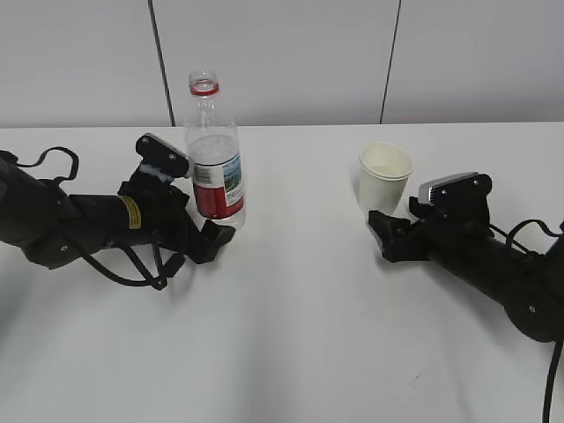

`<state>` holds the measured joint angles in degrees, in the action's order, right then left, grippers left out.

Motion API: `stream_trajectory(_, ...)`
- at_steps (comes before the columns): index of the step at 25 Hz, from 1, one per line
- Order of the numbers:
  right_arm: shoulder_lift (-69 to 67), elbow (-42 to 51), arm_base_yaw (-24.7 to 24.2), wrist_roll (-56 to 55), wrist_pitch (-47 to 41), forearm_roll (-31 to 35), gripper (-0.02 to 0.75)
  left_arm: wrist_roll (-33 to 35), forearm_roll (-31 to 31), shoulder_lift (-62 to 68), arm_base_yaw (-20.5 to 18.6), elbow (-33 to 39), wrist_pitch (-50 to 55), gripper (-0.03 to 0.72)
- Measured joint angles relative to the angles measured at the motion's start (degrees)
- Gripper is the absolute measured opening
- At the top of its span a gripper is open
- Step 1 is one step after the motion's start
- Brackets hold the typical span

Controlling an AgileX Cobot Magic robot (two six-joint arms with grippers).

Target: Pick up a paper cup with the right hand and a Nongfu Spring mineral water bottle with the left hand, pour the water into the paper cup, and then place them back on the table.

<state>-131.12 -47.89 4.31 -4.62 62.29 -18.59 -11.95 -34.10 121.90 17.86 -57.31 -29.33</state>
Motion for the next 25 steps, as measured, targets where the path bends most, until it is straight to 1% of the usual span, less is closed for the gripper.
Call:
stream_trajectory(4,0.5,4.31,0.0,0.0,2.71,3.12,0.586,0.0,0.11,-1.95,-0.41,2.43,1.33,0.618)
stream_trajectory(7,0.73,7.19,-0.63,0.0,4.04,5.6,0.586,0.05,0.55,-3.6,-1.82,5.03,1.39,0.617)
stream_trajectory(10,1.19,9.23,-2.28,0.0,5.06,7.59,0.586,0.04,2.54,-5.49,-4.48,7.8,-0.33,0.615)
stream_trajectory(13,1.86,9.84,-4.88,0.0,5.06,8.74,0.586,0.06,3.24,-7.8,-7.88,10.07,-6.15,0.601)
stream_trajectory(15,2.41,9.94,-6.65,-0.15,4.48,9.25,0.586,1.52,4.4,-9.02,-10.08,10.37,-9.18,0.585)
stream_trajectory(17,3.43,10.07,-8.6,-2.25,4.04,9.37,0.586,4.49,8.19,-9.53,-11.56,10.44,-10.27,0.57)
stream_trajectory(20,5.71,10.19,-11.09,-4.31,3.75,9.37,0.586,9.19,15.5,-9.53,-12.93,10.62,-10.27,0.564)
stream_trajectory(23,8.73,10.19,-12.41,-4.77,0.47,9.25,0.586,14.64,23.33,-9.6,-13.41,10.67,-10.04,0.563)
stream_trajectory(25,11.2,10.29,-12.62,-4.81,-3.0,9.11,0.586,18.63,28.27,-10.35,-13.46,10.45,-7.13,0.562)
